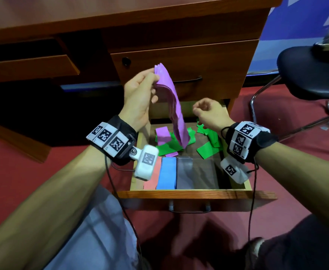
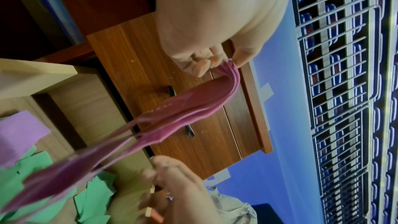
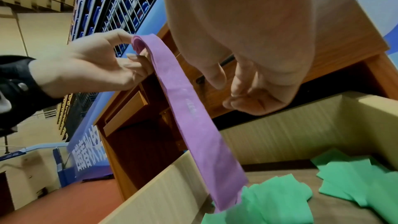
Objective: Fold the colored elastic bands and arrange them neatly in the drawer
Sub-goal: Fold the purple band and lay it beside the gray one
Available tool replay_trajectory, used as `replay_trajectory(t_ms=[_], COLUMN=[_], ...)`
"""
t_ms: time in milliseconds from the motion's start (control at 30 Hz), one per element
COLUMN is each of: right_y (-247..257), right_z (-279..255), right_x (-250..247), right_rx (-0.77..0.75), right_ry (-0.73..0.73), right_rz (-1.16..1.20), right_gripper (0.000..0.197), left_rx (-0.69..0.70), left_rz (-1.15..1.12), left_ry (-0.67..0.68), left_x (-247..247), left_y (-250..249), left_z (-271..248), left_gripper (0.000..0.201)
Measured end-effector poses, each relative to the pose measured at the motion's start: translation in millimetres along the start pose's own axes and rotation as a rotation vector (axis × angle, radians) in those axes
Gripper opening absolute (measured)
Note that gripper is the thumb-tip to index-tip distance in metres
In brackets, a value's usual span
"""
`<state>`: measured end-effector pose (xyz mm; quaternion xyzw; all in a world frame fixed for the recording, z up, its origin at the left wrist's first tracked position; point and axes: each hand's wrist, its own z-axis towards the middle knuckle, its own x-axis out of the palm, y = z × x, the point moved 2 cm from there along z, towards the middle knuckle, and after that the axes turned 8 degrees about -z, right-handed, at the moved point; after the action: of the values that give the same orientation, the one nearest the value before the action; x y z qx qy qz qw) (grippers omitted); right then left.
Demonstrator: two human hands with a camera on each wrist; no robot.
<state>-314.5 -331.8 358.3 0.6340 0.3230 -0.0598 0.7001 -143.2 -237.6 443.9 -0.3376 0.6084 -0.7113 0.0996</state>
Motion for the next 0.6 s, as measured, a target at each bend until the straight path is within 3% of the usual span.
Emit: replay_trajectory(t_ms=[100, 200, 400, 600], right_y=[-15.3, -27.0, -43.1, -51.3], right_z=[-0.1, -3.4, -3.0, 3.7], right_x=[17.4, 33.7, 69.2, 99.7], right_rx=[0.148, 0.183, 0.057, -0.139], right_ry=[0.195, 0.379, 0.720, 0.823], right_rz=[-0.118, -0.192, -0.471, -0.737], right_gripper=[0.009, 0.010, 0.020, 0.034], left_rx=[0.043, 0.062, 0.098, -0.019], left_rz=[-0.067, -0.055, -0.020, 0.058], left_ry=[-0.049, -0.067, -0.223, -0.326], left_x=[-8.2, -11.0, -21.4, -28.2], left_y=[-6.5, -8.2, -3.9, 7.6], left_z=[4.8, 3.5, 8.3, 17.5], left_gripper=[0.017, 0.021, 0.024, 0.029])
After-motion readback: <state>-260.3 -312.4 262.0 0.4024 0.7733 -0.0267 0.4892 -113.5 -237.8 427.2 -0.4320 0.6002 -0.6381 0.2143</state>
